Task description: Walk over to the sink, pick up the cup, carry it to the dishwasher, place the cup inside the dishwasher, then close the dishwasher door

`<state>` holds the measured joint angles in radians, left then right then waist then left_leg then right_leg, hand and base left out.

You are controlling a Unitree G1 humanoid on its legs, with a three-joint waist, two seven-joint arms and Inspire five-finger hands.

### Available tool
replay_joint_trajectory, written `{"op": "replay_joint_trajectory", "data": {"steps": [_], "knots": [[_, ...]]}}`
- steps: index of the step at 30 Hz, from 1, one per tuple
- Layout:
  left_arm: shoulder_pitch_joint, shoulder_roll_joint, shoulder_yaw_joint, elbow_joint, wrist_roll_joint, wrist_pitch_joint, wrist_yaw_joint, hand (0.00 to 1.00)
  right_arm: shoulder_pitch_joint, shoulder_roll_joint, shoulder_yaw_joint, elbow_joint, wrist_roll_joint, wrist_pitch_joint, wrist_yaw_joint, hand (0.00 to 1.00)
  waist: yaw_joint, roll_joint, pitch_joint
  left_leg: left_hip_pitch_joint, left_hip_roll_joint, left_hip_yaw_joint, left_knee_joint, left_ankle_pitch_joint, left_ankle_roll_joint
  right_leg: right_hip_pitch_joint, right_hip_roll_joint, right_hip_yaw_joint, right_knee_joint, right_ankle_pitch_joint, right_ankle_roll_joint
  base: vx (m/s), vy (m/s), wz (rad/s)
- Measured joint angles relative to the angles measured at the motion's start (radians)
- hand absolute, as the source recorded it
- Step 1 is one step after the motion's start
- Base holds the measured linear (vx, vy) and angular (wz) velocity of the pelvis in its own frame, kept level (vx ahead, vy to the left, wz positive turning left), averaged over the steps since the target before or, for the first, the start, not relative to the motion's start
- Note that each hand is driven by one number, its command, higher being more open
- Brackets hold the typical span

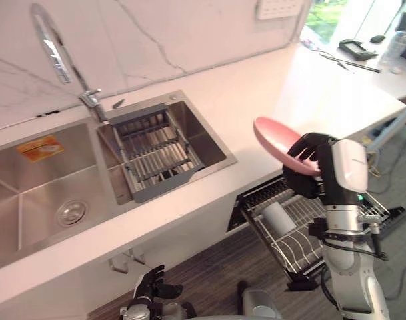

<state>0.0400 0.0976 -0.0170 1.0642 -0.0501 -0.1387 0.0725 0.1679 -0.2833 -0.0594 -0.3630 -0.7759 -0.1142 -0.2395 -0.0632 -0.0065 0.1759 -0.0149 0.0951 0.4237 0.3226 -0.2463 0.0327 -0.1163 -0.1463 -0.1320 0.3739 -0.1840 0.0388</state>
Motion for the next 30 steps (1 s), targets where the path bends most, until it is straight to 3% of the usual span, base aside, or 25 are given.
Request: {"op": "replay_joint_trajectory", "data": {"steps": [1, 2, 7, 13, 21, 26, 30], "knots": [[-0.001, -0.001, 0.000, 0.000, 0.000, 0.000, 0.003, 0.90, 0.000, -0.001, 0.007, 0.003, -0.003, -0.003, 0.000, 0.30, 0.001, 0.001, 0.001, 0.001, 0.003, 0.000, 0.005, -0.003, -0.005, 0.009, 0.002, -0.003, -0.028, 0.006, 0.028, 0.06, -0.123, -0.39], [0.006, -0.005, 0.014, 0.001, -0.001, 0.001, 0.012, 0.90, 0.002, 0.000, 0.021, 0.032, -0.003, -0.007, 0.001, 0.30, -0.001, 0.011, -0.003, 0.018, 0.020, -0.017, 0.001, 0.007, -0.024, 0.042, 0.040, 0.010, -0.088, 0.036, 0.020, 0.06, -0.123, -0.32], [0.016, -0.007, 0.012, -0.002, -0.007, 0.000, 0.015, 0.90, 0.055, 0.011, 0.012, 0.040, -0.003, -0.007, 0.001, 0.30, 0.007, 0.012, -0.017, 0.086, 0.036, -0.028, -0.076, 0.038, -0.053, 0.120, 0.093, 0.045, -0.212, 0.096, 0.004, 0.08, -0.092, -0.37], [0.026, -0.017, 0.009, 0.000, -0.007, 0.001, 0.018, 0.90, 0.157, 0.054, -0.079, 0.041, -0.002, 0.008, -0.002, 0.30, -0.007, 0.014, -0.022, 0.129, 0.009, -0.063, -0.139, 0.078, -0.059, 0.198, 0.081, 0.024, -0.308, 0.130, 0.015, 0.04, 0.001, 0.11], [0.030, -0.018, 0.008, 0.004, 0.004, 0.001, 0.017, 0.90, 0.167, 0.071, -0.144, 0.118, 0.020, 0.022, -0.024, 0.30, -0.010, 0.028, -0.029, 0.145, -0.004, -0.062, -0.171, 0.099, -0.059, 0.221, 0.077, 0.024, -0.364, 0.162, 0.016, -0.02, -0.006, 0.00], [0.037, -0.036, -0.019, 0.008, 0.011, -0.001, 0.014, 0.90, 0.154, 0.060, -0.234, 0.194, 0.066, 0.039, -0.033, 0.30, -0.012, 0.078, -0.044, 0.108, -0.011, -0.066, -0.199, 0.103, -0.054, 0.162, 0.078, 0.033, -0.362, 0.169, 0.016, -0.03, -0.008, -0.06], [0.036, -0.047, -0.023, 0.000, 0.011, -0.002, 0.013, 0.90, 0.079, 0.002, -0.274, 0.287, 0.119, 0.060, -0.043, 0.30, -0.031, 0.117, -0.009, 0.077, -0.014, -0.060, -0.202, 0.119, -0.051, 0.110, 0.077, 0.047, -0.332, 0.173, 0.015, -0.03, -0.006, -0.11]]}}
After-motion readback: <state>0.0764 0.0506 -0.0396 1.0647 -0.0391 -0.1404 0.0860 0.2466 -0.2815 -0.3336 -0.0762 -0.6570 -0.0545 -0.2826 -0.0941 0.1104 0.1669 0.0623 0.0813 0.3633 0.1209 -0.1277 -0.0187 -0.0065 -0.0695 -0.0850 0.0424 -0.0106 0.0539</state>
